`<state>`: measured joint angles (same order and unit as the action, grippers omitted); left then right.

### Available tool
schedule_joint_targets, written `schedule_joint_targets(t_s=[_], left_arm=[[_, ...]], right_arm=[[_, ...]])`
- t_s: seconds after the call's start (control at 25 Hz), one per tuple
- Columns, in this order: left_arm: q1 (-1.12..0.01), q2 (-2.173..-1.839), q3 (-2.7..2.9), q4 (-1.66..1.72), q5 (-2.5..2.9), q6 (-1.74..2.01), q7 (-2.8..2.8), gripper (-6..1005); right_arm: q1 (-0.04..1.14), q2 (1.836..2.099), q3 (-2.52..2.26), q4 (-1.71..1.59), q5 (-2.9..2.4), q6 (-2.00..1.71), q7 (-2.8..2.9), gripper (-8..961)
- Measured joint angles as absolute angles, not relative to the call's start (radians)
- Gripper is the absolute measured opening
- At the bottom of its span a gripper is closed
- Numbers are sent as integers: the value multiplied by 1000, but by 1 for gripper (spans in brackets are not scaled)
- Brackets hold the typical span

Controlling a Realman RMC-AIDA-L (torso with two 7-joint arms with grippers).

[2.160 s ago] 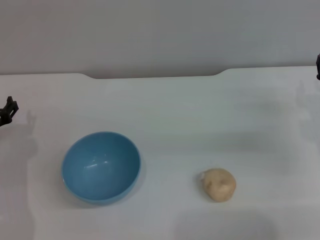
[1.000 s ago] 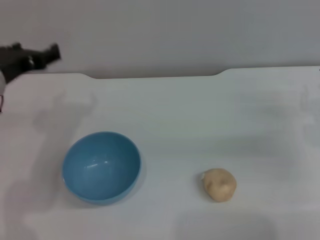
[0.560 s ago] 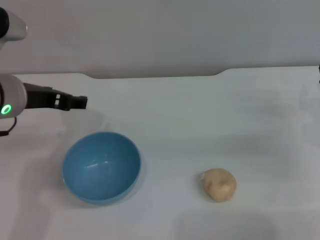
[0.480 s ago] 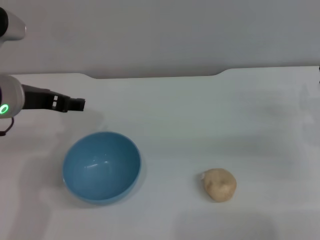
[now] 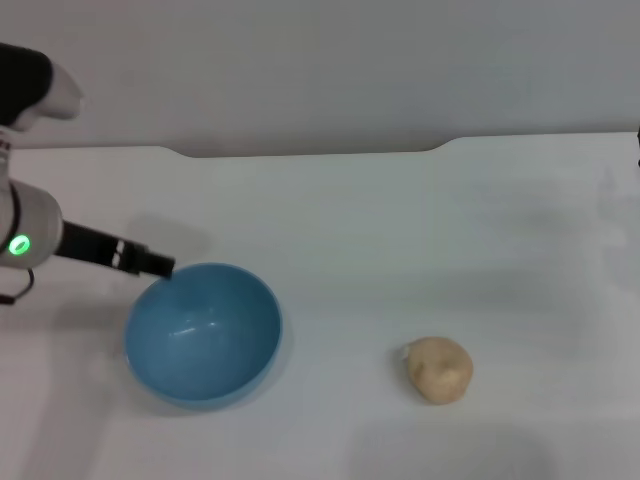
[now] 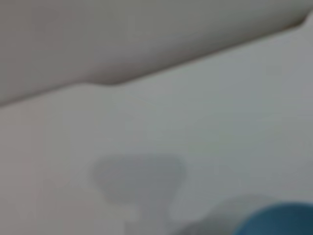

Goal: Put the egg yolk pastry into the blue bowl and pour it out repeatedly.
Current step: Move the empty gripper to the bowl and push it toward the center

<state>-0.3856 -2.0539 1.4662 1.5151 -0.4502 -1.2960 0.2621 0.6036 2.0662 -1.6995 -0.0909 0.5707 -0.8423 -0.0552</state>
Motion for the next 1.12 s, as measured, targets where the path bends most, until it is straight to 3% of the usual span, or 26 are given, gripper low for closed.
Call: schedule_joint_targets(t_s=[1.12], left_arm=[[-576,-2051,1460,1100,-445,-1233,316,858]], right_arm=[[599,2066,-1700,-94,571,-842,-55,359]])
